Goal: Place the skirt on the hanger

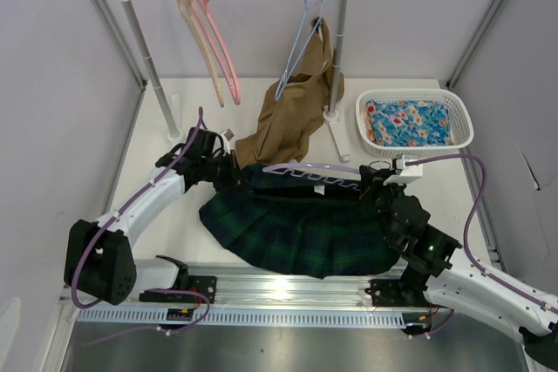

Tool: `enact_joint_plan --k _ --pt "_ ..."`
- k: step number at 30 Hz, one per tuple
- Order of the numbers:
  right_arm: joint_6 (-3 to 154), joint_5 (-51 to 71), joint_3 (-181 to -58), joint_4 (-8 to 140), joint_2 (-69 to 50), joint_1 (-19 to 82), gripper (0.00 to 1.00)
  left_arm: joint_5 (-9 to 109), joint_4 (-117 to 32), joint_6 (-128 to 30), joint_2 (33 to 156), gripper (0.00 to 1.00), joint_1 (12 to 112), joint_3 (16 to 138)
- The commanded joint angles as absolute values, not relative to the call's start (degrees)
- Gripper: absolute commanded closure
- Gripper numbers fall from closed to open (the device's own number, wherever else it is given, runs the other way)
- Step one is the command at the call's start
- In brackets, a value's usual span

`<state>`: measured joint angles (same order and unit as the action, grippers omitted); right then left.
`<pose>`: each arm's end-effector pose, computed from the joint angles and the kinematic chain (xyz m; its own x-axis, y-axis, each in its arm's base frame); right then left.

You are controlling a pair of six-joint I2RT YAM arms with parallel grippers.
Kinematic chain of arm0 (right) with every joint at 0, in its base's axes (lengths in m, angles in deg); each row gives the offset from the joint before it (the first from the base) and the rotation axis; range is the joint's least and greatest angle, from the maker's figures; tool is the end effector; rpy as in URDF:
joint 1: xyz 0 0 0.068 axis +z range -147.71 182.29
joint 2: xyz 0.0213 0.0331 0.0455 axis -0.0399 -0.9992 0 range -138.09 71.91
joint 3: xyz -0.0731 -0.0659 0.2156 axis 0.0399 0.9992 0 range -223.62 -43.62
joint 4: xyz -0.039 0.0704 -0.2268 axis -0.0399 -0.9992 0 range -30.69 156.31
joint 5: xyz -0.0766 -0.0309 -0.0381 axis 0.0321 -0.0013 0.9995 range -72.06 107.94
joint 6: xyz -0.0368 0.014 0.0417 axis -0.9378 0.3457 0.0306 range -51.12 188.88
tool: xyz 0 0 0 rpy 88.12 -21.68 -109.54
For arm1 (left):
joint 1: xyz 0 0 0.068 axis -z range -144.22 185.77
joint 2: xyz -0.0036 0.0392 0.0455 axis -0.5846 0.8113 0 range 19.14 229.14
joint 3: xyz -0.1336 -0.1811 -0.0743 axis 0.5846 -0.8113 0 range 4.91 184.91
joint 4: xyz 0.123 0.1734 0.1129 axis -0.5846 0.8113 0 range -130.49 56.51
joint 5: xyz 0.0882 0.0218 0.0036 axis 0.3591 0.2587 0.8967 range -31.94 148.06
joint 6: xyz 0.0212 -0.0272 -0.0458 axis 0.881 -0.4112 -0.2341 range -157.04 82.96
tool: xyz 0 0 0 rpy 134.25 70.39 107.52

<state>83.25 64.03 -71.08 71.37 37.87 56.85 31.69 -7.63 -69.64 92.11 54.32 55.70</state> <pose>0.1179 0.1153 0.2719 -0.0515 0.2245 -0.9731 -0.1389 0.9633 0.2296 0.2273 -0.0953 0.2114 -0.9382 -0.1943 -0.2865 0.0247 0.7878 -0.6154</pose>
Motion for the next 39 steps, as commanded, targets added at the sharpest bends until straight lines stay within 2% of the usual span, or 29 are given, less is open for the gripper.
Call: enact_joint_plan --k 1,17,28,39 --pt "82.5 63.3 -73.5 67.7 39.8 53.4 1.0 33.4 -8.6 -69.6 92.6 1.0 53.1 55.0" --pt "84.0 51.1 -69.9 62.6 43.8 50.2 1.0 31.7 -8.9 -71.2 96.6 1.0 51.5 62.5" --pt "84.9 54.1 -71.3 62.6 38.0 49.0 1.0 31.4 -7.0 -69.7 94.5 1.0 51.2 63.0" --pt "85.4 51.7 -75.4 65.1 33.6 46.3 1.0 32.2 -5.4 -67.5 92.0 1.0 51.2 61.6"
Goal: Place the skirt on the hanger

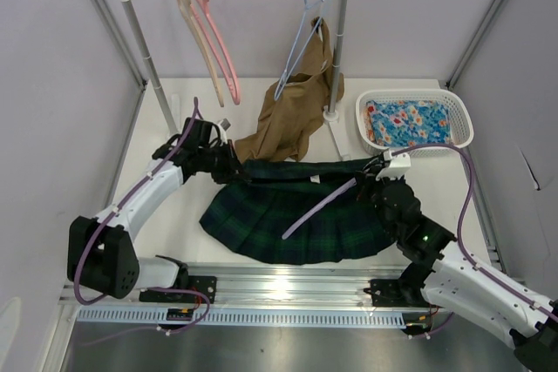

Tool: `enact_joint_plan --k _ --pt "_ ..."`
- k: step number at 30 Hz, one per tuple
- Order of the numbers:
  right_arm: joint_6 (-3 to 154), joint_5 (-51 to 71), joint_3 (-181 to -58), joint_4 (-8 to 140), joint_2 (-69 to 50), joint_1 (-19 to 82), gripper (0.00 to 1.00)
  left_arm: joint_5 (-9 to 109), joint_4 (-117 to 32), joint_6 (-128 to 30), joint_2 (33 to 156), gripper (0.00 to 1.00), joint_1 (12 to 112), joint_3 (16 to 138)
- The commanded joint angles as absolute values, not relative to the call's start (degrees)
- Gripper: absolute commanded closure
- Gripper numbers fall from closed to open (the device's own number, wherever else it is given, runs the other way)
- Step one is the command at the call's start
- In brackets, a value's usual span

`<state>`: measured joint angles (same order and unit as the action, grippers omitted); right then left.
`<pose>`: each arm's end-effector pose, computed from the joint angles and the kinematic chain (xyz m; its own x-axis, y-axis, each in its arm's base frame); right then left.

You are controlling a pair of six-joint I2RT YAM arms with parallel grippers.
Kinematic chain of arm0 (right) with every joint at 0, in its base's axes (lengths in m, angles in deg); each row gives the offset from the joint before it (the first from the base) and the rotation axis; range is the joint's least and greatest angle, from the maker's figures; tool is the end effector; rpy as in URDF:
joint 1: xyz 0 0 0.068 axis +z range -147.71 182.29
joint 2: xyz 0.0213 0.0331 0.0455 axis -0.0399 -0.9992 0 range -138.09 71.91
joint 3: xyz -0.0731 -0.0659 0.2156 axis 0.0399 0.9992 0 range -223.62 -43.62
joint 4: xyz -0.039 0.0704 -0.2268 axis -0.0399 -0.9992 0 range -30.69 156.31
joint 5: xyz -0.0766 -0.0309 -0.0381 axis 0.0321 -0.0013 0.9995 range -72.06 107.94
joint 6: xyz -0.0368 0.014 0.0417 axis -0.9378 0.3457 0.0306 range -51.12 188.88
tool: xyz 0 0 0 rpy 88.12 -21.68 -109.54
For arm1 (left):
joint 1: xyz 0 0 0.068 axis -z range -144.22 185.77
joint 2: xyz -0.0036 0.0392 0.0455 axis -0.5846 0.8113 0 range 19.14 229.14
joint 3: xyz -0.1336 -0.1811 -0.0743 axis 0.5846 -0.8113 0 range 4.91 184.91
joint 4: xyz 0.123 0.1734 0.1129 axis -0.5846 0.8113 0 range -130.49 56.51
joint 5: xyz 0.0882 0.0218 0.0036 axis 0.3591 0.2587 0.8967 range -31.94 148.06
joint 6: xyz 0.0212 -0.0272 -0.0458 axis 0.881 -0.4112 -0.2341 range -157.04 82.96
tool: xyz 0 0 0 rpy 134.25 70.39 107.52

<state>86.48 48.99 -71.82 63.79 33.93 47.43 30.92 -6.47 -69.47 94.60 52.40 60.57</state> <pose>0.1398 0.1108 0.2513 -0.2194 0.1468 -0.9645 -0.1945 0.9622 0.1907 0.2419 -0.0916 0.2252 -0.9278 -0.2209 -0.3007 0.0179 0.7785 -0.6274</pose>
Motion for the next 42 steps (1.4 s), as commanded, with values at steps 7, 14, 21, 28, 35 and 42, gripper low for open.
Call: enact_joint_plan --k 7,14,21,28,35,42 --pt "89.1 50.3 -77.8 65.2 31.3 44.3 1.0 32.0 -6.7 -67.6 90.4 1.0 51.5 57.7" --pt "93.4 51.6 -80.4 65.2 27.4 42.5 1.0 31.7 -6.7 -67.8 87.8 1.0 52.1 55.1" --pt "94.5 53.7 -81.3 68.3 24.2 42.0 1.0 31.7 -5.3 -67.5 86.7 1.0 53.0 56.2" --pt "95.6 56.9 -83.9 67.9 21.7 42.1 1.0 31.8 -4.0 -67.0 85.8 1.0 53.6 56.8" --pt "96.1 59.1 -82.1 69.9 21.6 42.9 1.0 31.4 -2.6 -66.7 85.4 1.0 53.7 58.2" --pt "95.7 61.6 -80.4 71.0 21.4 43.6 1.0 30.6 -1.9 -67.0 85.2 1.0 53.7 60.1"
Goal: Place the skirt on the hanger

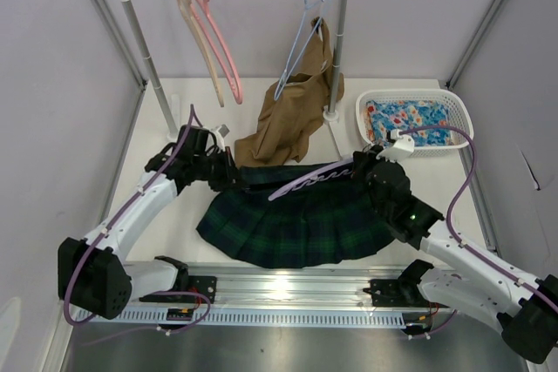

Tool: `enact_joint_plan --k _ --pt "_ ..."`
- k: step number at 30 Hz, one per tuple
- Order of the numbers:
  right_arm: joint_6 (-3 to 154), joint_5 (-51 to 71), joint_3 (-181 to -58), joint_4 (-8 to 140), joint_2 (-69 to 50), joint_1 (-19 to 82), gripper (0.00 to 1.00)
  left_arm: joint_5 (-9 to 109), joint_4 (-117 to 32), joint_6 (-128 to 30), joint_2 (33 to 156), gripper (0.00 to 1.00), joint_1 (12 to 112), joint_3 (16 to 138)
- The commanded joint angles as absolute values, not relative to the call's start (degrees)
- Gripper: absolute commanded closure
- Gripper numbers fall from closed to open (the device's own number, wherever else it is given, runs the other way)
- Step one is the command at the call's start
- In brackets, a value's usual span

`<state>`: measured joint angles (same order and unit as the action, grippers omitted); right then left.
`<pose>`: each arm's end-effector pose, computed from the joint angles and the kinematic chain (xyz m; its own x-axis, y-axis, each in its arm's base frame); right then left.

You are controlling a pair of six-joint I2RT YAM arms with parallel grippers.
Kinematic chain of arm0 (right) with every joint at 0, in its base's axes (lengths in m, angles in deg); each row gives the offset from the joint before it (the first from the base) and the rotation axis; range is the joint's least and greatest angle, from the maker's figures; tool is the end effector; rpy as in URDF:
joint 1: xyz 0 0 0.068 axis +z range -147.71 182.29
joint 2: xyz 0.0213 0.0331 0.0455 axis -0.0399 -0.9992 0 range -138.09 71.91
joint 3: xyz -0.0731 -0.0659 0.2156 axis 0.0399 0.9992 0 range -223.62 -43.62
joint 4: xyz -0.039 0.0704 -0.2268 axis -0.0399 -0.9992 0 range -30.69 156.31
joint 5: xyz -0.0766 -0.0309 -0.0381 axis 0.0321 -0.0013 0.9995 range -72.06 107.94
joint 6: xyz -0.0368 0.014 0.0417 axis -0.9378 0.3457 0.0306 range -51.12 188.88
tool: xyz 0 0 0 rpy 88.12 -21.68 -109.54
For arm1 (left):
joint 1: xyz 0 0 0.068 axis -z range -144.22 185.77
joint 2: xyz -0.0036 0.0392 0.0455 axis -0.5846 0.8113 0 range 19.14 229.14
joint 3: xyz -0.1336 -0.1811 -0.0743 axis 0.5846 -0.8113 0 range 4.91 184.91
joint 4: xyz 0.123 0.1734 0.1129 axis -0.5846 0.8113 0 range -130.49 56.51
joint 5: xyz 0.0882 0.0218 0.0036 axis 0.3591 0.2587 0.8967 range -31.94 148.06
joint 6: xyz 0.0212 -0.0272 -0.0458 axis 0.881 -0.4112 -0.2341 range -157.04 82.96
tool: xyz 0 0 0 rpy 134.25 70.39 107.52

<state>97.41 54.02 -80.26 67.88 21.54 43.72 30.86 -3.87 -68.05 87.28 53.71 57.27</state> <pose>0.1735 0.1213 0.2712 -0.1880 0.3489 -0.9181 -0.0151 0.9336 0.3579 0.2164 -0.0896 0.2340 -0.9239 -0.1825 -0.3362 0.0738 0.7773 -0.6248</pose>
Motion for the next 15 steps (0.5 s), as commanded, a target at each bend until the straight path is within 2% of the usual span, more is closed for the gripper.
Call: enact_joint_plan --k 1,15 --pt "95.4 62.3 -80.3 71.2 21.1 43.8 1.0 30.5 -1.8 -67.0 85.1 1.0 53.8 60.3" --pt "95.8 71.3 -82.5 71.5 15.2 48.4 1.0 29.3 0.2 -67.2 84.0 1.0 53.8 62.7"
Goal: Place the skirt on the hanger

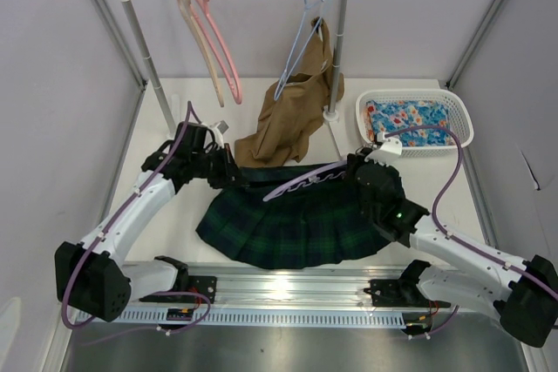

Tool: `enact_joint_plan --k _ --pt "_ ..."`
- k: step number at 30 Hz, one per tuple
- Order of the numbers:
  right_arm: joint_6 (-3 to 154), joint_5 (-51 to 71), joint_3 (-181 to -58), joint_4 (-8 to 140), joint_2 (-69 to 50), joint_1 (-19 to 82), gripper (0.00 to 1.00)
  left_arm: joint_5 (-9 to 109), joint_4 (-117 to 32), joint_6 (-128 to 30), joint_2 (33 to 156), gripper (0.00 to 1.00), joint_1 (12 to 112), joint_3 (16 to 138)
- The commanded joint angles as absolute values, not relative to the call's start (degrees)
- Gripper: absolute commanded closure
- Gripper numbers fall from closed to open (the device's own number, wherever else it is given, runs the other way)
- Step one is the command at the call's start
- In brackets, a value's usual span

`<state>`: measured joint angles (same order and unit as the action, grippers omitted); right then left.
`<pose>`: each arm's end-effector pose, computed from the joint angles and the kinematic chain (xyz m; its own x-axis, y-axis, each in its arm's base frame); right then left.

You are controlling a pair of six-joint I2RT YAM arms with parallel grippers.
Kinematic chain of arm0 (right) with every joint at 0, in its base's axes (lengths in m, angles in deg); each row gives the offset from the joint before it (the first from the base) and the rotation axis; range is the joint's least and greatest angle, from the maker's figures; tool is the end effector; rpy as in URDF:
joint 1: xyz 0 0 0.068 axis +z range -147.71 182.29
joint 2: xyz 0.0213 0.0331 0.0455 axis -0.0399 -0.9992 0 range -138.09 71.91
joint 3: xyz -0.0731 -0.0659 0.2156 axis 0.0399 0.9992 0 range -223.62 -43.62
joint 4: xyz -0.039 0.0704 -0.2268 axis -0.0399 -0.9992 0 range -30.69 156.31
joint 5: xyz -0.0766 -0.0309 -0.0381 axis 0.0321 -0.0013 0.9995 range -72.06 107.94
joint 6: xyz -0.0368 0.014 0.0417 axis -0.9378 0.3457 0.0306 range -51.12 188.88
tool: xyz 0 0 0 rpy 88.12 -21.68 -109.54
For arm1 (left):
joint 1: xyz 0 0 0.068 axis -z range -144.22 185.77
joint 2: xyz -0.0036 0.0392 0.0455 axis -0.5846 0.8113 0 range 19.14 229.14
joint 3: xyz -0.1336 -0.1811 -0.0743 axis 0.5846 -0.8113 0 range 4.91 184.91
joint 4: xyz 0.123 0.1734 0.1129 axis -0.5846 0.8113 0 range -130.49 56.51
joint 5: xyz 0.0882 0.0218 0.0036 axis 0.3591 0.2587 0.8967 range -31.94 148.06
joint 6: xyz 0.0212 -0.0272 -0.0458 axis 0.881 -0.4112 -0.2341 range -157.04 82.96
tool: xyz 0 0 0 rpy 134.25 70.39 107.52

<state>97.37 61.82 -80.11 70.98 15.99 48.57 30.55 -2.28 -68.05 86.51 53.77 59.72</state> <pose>0.1743 0.1416 0.2576 -0.1823 0.3069 -0.9341 0.0334 0.9514 0.3061 0.2156 -0.0898 0.2478 -0.9158 -0.1829 -0.3576 0.0934 0.7689 -0.6325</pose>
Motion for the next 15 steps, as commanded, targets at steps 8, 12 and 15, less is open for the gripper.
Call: enact_joint_plan --k 8,12,15 --pt "98.4 72.9 -84.2 69.7 14.3 48.3 1.0 29.7 1.2 -66.2 82.9 1.0 54.2 61.3" --pt "98.4 73.4 -85.2 69.5 13.7 48.3 1.0 29.9 1.4 -66.0 81.7 1.0 54.5 60.4" --pt "98.3 73.7 -85.4 69.5 12.9 48.5 1.0 29.8 1.6 -66.2 81.0 1.0 54.6 60.4"
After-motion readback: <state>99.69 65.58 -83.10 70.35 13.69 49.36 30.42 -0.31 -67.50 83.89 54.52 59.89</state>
